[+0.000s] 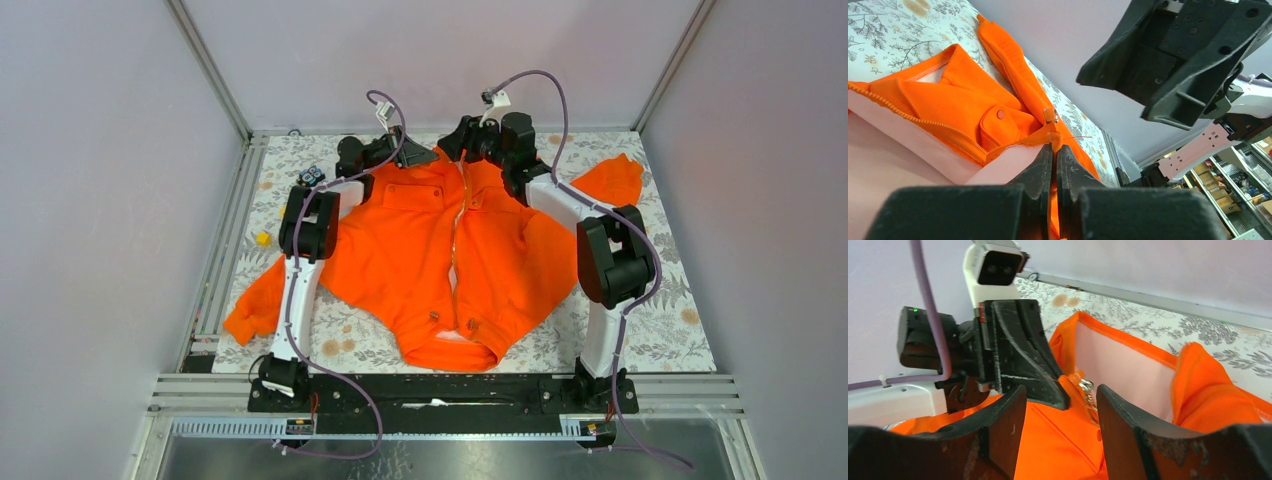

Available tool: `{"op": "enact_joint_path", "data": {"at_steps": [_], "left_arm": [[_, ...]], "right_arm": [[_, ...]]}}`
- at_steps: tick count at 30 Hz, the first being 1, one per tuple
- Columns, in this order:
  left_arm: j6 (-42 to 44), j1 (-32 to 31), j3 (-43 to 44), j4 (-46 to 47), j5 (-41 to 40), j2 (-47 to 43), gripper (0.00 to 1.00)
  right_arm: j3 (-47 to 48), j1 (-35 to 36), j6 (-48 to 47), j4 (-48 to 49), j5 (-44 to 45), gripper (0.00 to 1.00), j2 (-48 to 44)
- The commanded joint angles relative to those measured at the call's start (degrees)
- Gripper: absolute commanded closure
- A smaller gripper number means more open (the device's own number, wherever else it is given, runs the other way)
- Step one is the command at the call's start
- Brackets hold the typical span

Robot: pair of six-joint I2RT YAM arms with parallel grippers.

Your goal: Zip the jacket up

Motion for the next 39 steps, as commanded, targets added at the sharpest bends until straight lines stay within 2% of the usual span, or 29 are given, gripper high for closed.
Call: {"op": "enact_joint_path", "data": {"at_steps": [1, 4, 10, 14, 18, 25, 28, 31, 34, 39], "left_arm": [[-1.8, 0.5, 0.7, 7.5, 0.8, -2.4, 1.00], [0.4, 0.6, -0.1, 6.2, 2.0, -3.0, 1.00], [5.3, 1.8, -3.2, -0.6, 1.4, -5.3, 1.00], [13.3, 3.2, -6.8, -11.6, 0.0, -8.4, 1.00], [18.8, 3.5, -7.4, -19.0, -1.5, -9.5, 1.00], [15.9, 3.5, -5.3, -17.2, -1.1, -6.9, 1.00], [15.4, 3.5, -5.3, -16.2, -1.0, -6.8, 1.00], [15.9, 3.4, -5.1, -16.9, -1.1, -6.6, 1.00], [15.8, 3.3, -4.7, -17.0, -1.1, -6.2, 1.00], [16.3, 3.3, -4.6, -17.6, -1.3, -6.3, 1.00]], "right_arm": [[0.2, -0.4, 1.0, -2.1, 6.5, 0.39, -3.5], [0.4, -4.3, 4.7, -2.6, 5.1, 0.39, -1.8], [7.5, -9.0, 7.7, -7.9, 6.2, 0.51, 6.6], [15.9, -9.0, 6.0, -15.4, 6.6, 0.57, 13.8], [17.6, -8.7, 6.2, -11.8, 2.7, 0.57, 17.7], [24.1, -6.2, -1.8, -14.3, 3.5, 0.52, 24.8], [33.0, -6.2, -0.2, -19.5, 5.2, 0.60, 29.1], [38.0, -6.1, 5.0, -20.0, 6.2, 0.63, 32.8], [44.2, -5.5, 8.3, -22.6, 6.6, 0.62, 37.0], [51.6, -3.3, 4.3, -30.7, 12.8, 0.56, 41.0]]}}
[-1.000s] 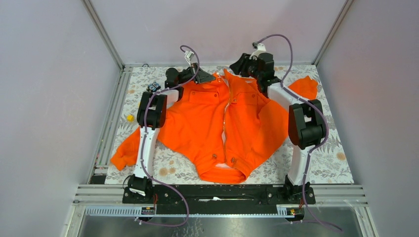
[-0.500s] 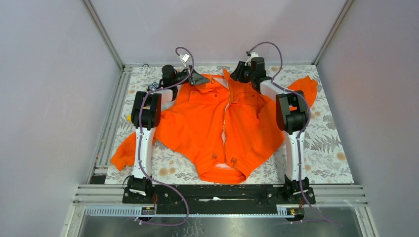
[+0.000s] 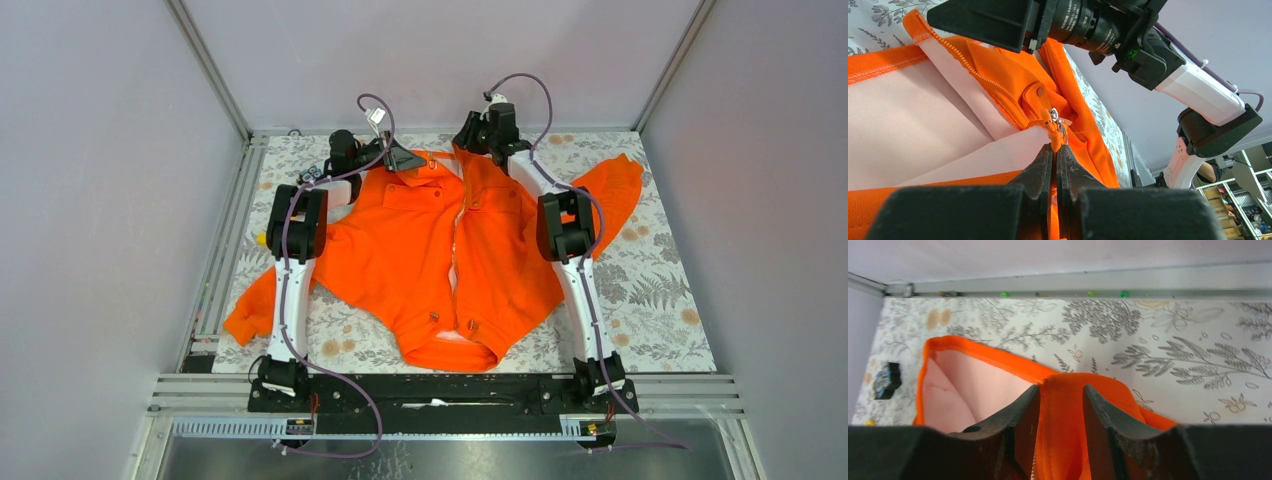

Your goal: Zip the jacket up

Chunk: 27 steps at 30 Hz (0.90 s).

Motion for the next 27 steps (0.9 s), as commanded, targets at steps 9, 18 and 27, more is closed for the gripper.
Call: {"op": "enact_joint_path", "data": {"at_steps": [9, 18, 27], "left_arm": [[10.1, 0.4, 1.4, -10.0, -2.4, -3.6, 1.00], [14.5, 0.5, 1.6, -15.9, -3.6, -4.4, 1.00], [13.9, 0.4, 1.4, -14.9, -3.5, -4.3, 1.00]], "right_arm": [[8.9, 5.0, -8.0, -13.3, 15.0, 0.45, 4.2], [20.3, 6.3, -8.1, -20.4, 21.0, 0.53, 11.3], [18.2, 6.7, -12.8, -14.6, 20.6, 1.00, 8.5]]}}
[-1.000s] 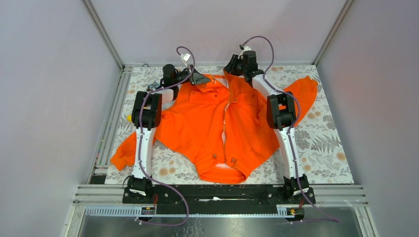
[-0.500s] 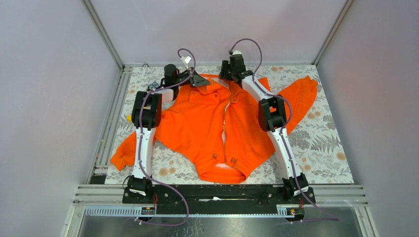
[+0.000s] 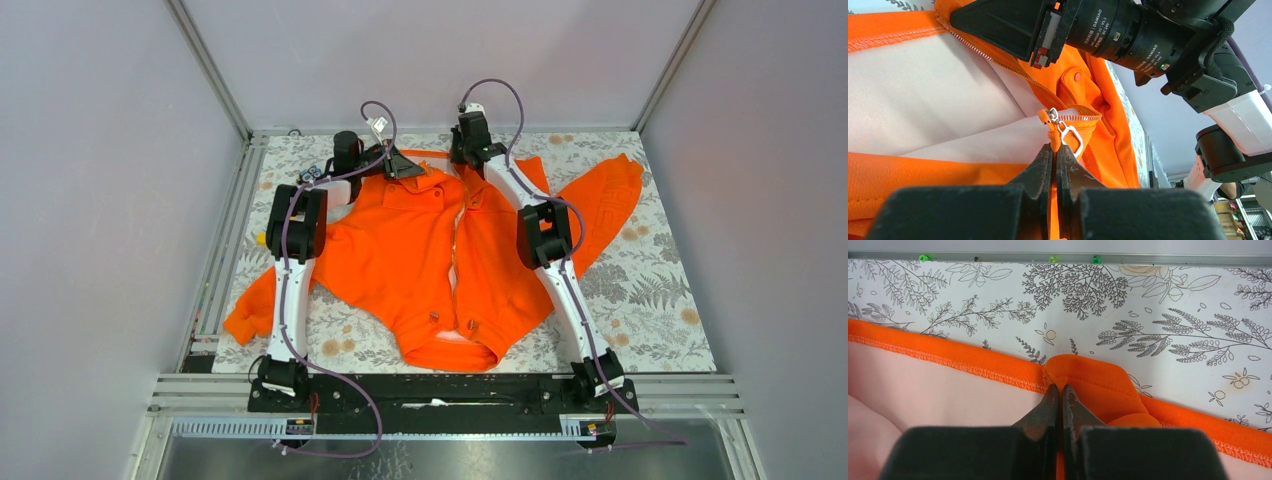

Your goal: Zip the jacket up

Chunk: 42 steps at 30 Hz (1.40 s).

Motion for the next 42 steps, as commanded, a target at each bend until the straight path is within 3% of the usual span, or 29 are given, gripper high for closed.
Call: {"op": "enact_joint_path", "data": {"at_steps": [1, 6, 11, 18, 26, 33, 36, 39, 42], "left_arm": [[0.5, 0.3, 1.2, 2.6, -0.7, -4.2, 1.00], [-2.6, 0.3, 0.9, 6.8, 0.1, -3.6, 1.00], [-2.7, 0.3, 1.5, 6.7, -0.1, -3.2, 1.00], [-1.9, 0.3, 0.4, 6.2, -0.3, -4.2, 1.00], [-6.2, -0.7, -0.5, 14.8, 3.2, -4.0, 1.00], [-5.2, -2.8, -4.9, 25.6, 9.0, -6.1, 1.00], [-9.9, -3.3, -8.5, 39.5, 9.6, -6.5, 1.00], [-16.8, -3.3, -11.1, 55.2, 9.5, -6.3, 1.00], [-13.9, -3.4, -13.5, 55.6, 8.9, -7.5, 1.00]], "right_arm": [[0.2, 0.5, -3.6, 3.5, 1.6, 1.00, -3.0], [-8.5, -2.1, -2.0, 11.0, -1.6, 1.00, -12.7], [-30.4, -3.0, -1.6, 27.5, -7.7, 1.00, -25.5], [-48.2, -3.5, -2.3, 39.6, -10.5, 1.00, -36.2], [-66.4, -6.6, -2.3, 56.7, -37.3, 1.00, -43.2], [-65.8, -8.0, -0.5, 60.9, -54.8, 1.00, -41.8], [-68.4, -8.0, 1.7, 67.7, -56.0, 1.00, -42.4], [-68.5, -8.1, -0.4, 65.4, -58.4, 1.00, -43.0], [-69.4, -8.2, -4.1, 64.0, -61.1, 1.00, -43.5]]}}
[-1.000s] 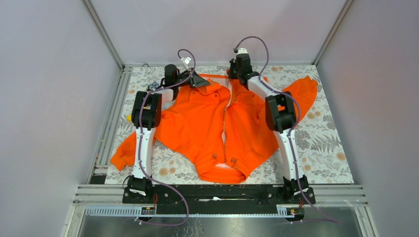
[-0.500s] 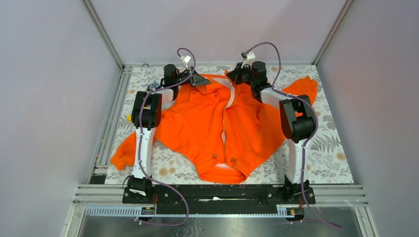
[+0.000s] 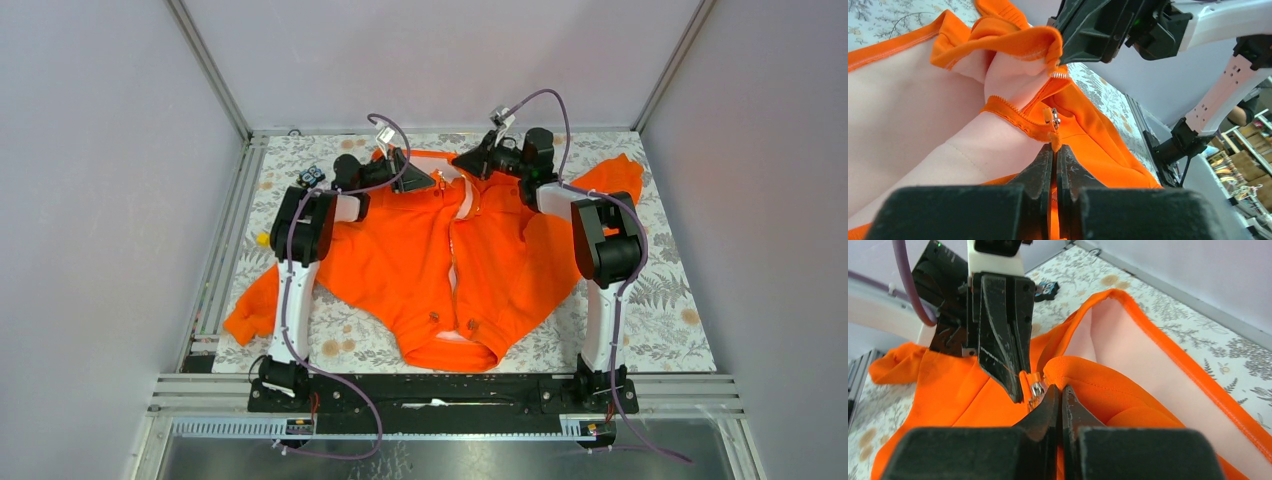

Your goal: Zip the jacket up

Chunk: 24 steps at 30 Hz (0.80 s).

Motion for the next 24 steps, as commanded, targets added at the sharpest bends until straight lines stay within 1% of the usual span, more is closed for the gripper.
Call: {"op": "enact_joint_path", "data": {"at_steps": [1, 5, 10, 15, 19, 24], "left_arm": [[0.3, 0.1, -3.2, 15.6, 1.2, -5.8, 1.00], [2.8, -0.2, -5.3, 15.6, 0.6, -7.1, 1.00], [7.4, -0.7, -8.1, 15.6, -0.1, -9.1, 1.00], [8.7, -1.3, -8.4, 15.8, 0.7, -9.4, 1.00], [12.3, -2.0, -10.5, 15.9, 0.7, -10.8, 1.00], [13.7, -2.1, -11.4, 16.0, 1.5, -11.2, 1.00]], "right_arm": [[-1.7, -0.1, -3.7, 5.2, -8.7, 1.00, -3.5], [-3.0, -0.7, 2.9, 14.2, -10.1, 1.00, -2.8], [-1.5, -0.7, 8.2, 18.5, -16.5, 1.00, -1.3], [-0.9, -0.7, 8.8, 18.1, -19.0, 1.00, -0.6], [-0.1, -0.8, 9.1, 17.3, -20.5, 1.00, -0.1], [-0.4, -1.1, 9.3, 17.4, -20.7, 1.00, -0.1]]}}
